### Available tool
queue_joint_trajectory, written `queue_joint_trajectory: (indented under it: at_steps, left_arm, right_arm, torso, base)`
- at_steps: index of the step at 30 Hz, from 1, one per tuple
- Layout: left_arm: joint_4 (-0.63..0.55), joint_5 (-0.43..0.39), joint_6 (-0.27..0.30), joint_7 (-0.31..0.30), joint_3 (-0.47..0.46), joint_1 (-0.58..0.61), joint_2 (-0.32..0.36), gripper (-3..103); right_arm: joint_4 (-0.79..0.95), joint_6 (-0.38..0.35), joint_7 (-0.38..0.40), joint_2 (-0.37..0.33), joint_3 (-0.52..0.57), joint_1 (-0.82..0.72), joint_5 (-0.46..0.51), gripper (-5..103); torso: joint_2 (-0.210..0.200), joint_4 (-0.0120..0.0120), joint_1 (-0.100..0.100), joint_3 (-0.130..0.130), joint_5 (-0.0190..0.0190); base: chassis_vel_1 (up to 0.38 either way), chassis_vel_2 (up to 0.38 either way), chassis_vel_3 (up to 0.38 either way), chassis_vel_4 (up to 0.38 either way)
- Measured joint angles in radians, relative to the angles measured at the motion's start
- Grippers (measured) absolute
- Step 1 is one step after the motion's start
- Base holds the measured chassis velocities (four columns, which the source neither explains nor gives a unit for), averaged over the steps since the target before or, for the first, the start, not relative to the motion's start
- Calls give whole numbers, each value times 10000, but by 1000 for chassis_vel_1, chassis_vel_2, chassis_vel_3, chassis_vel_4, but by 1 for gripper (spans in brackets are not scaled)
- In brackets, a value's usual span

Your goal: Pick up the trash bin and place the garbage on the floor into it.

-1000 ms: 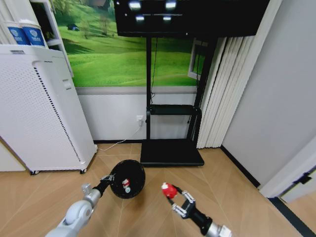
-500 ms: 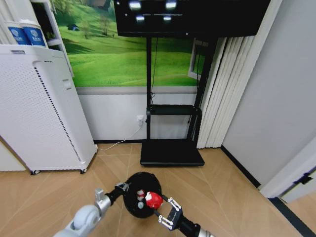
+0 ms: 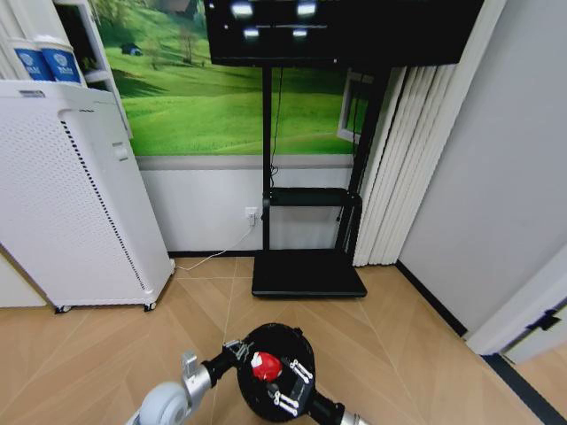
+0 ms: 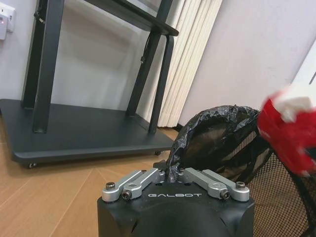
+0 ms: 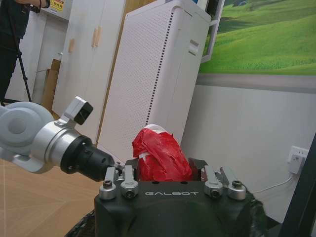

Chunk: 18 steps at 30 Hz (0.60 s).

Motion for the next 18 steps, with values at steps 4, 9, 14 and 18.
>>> queue_joint_trajectory:
  at_steps: [4, 9, 14, 18]
  left_arm:
    - [-43, 94, -47, 41, -248, 238, -60, 4]
    - [-56, 102, -98, 40, -440, 330, -98, 4]
    - [53, 22, -212, 16, -811, 349, -197, 4]
    - [-9, -194, -282, -60, -1164, 506, -295, 4]
  right_arm:
    - [13, -6, -9, -116, 77, 9, 63, 56]
    - [123, 17, -35, -93, 87, -174, 89, 73]
    - [258, 92, -58, -39, 100, -359, 179, 94]
    - [211, 108, 133, 85, 267, -429, 384, 99]
  torso:
    - [0, -2, 0, 0, 0]
    - [0, -4, 0, 0, 1]
    - [0, -3, 0, 1, 0]
    - [0, -2, 0, 1, 1]
  base:
    - [0, 0, 0, 0]
    - [0, 0, 0, 0]
    - [0, 0, 0, 0]
    - [0, 0, 0, 0]
